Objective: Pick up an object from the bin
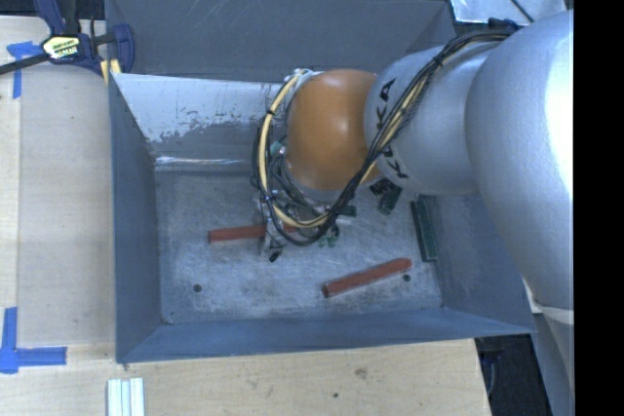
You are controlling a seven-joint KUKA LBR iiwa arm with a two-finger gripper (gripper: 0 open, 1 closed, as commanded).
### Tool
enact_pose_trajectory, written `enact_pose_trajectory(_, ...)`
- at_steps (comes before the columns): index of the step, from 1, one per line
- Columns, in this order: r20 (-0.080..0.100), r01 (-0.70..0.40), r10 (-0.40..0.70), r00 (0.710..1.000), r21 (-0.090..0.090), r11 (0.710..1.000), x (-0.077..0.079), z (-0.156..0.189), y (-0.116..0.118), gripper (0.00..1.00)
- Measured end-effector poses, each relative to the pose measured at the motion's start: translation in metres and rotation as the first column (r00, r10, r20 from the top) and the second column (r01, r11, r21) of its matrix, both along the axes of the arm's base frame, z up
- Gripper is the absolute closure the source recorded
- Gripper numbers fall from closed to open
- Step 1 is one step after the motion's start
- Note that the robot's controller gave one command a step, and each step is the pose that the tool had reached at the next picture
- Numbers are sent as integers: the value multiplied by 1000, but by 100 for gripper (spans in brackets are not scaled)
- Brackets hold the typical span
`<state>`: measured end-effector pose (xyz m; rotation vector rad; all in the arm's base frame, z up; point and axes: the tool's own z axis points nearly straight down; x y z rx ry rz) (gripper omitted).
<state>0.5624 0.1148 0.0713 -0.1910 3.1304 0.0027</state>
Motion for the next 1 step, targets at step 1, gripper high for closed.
enact_pose_trajectory(1,7,-23,23,1000,0,1000,28,143,16,100)
